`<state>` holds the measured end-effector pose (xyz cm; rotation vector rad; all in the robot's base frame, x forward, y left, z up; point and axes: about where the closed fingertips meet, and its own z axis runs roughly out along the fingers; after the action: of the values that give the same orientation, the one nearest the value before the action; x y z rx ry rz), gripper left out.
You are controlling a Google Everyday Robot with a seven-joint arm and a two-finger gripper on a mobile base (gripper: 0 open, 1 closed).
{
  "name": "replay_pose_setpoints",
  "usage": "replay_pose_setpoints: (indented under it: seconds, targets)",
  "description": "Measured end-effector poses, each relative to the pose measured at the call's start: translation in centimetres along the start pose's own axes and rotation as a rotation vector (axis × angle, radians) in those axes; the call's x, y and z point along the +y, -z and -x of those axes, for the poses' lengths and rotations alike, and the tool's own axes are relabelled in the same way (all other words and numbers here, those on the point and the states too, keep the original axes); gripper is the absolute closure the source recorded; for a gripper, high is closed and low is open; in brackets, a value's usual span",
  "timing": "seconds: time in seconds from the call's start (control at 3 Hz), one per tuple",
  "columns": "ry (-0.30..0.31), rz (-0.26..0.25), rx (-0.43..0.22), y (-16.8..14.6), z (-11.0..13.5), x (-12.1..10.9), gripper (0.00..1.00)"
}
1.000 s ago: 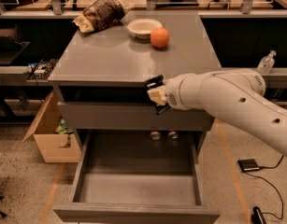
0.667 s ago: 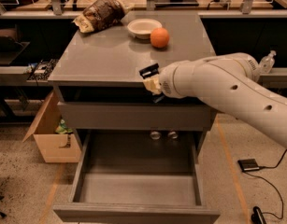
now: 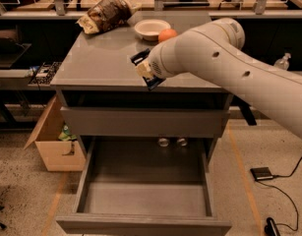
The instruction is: Pick rxbar blueberry from middle drawer and place on counter
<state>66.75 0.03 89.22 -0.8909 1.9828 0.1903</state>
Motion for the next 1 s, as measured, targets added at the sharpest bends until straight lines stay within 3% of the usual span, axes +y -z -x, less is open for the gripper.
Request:
replay_pose_setpoints:
  seconds: [0.67, 1.0]
  targets:
    - [0.112, 0.064, 0.114, -6.2, 2.9, 1.5, 1.0]
    - [0.117, 0.075, 0.119, -6.5, 3.2, 2.3, 0.82]
